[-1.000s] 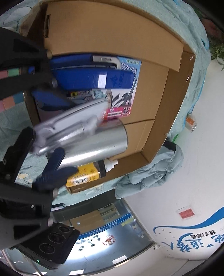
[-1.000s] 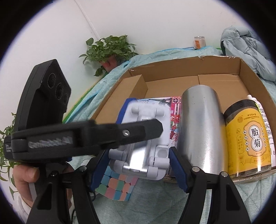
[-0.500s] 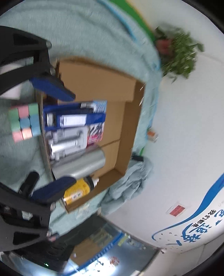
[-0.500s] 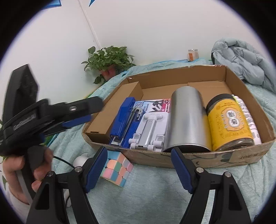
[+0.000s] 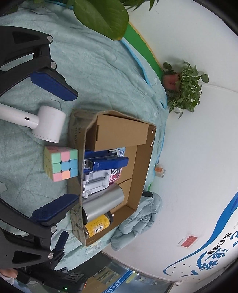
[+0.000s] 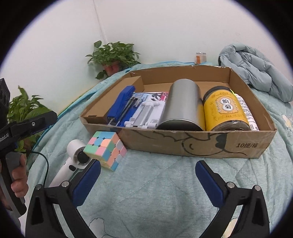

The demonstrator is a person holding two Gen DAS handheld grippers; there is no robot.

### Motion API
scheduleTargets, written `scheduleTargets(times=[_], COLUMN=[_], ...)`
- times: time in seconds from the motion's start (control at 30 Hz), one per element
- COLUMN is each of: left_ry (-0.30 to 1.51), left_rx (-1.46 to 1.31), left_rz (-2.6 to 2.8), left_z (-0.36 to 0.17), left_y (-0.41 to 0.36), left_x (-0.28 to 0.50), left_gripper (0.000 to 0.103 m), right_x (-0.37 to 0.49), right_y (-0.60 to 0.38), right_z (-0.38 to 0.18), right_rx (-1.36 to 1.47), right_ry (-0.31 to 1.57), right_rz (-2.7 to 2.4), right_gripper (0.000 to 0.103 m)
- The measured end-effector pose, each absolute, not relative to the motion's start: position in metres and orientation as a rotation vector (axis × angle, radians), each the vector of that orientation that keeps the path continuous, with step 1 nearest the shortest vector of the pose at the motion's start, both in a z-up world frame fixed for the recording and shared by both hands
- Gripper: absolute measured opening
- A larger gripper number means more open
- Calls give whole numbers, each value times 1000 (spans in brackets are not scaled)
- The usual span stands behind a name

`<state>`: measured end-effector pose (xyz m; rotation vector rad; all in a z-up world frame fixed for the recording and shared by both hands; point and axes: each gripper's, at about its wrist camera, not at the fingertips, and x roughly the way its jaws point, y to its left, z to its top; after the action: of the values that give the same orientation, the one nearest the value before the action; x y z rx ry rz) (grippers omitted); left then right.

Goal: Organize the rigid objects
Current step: 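Release the phone stand beside the stapler and pull the left gripper back, then grasp the white hair dryer by its handle with the left gripper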

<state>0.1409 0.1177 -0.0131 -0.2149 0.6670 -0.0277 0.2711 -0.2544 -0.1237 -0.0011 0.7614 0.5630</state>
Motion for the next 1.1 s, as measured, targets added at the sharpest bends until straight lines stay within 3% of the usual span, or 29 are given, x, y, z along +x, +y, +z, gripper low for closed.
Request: scheduleTargets(times=[0.33, 0.43, 0.57, 0.63, 0.87, 0.97, 1.1], left_ry=[912, 971, 1027, 1048, 1103, 1100, 1095], left_rx=[-282, -290, -282, -289, -300, -348, -437], left_rz=[-22, -33, -72, -96, -268, -269, -242], left_z=[-63, -83, -100, -103, -103, -105, -111], left_y=[145, 152, 149, 144, 99, 94, 106], left_x=[130, 122, 120, 119, 105, 102, 108], left_gripper=[97, 85, 52, 48, 46, 53, 53], right_x=[251, 244, 234, 230, 207, 197, 196], right_y=[-242, -237, -227, -222, -226, -229, -219], right_z=[-118, -124, -135, -139, -148, -150, -152], right_rx=[-25, -21, 37, 56, 55, 24, -10], right_ry=[739, 764, 836, 860, 913, 916, 915], right_rz=[692, 754, 857, 882, 947, 952, 949], right_gripper=[103, 103, 102, 101, 94, 89, 86])
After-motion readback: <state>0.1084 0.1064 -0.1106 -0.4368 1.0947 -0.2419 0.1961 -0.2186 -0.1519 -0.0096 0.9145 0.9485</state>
